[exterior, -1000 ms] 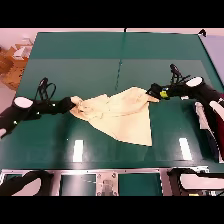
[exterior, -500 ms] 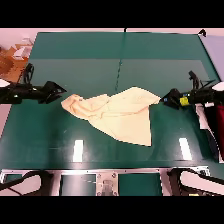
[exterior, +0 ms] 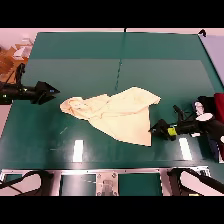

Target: Fold the shirts.

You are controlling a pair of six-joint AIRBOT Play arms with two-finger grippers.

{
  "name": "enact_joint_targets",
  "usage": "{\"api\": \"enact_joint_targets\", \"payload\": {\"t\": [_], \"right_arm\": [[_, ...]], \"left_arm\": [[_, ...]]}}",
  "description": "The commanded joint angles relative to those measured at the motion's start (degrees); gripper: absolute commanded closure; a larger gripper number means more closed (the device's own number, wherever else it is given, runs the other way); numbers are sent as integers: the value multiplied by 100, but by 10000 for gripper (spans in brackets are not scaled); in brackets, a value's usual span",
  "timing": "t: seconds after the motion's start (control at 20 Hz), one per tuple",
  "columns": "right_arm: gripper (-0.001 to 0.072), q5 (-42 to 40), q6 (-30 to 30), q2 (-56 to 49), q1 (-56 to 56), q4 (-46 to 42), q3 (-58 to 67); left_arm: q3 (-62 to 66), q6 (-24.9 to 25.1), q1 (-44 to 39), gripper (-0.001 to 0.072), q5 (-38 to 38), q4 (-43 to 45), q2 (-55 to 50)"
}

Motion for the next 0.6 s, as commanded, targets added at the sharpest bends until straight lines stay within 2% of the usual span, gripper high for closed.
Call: {"api": "enact_joint_targets", "payload": {"t": [0.0,0.05,0.1,0.15,0.2,0.4,0.55], "right_arm": [[340,-413,-33,-31,562,284,-367],[361,-448,-90,-42,776,485,-365],[458,-487,-256,-46,988,691,-332],[618,-496,-387,-46,1110,776,-243],[698,-490,-439,-46,1106,730,-50],[699,-470,-61,-46,337,37,1178],[699,-393,-22,-46,-68,-72,1545]], "left_arm": [[9,26,22,163,-76,0,-4],[9,28,22,163,-90,0,-4],[9,28,20,163,-114,0,-4],[9,28,22,163,-146,0,-4],[9,31,20,163,-201,7,-4],[-17,4,11,164,-708,380,-4],[-389,-299,-214,164,-811,1056,-4]]}}
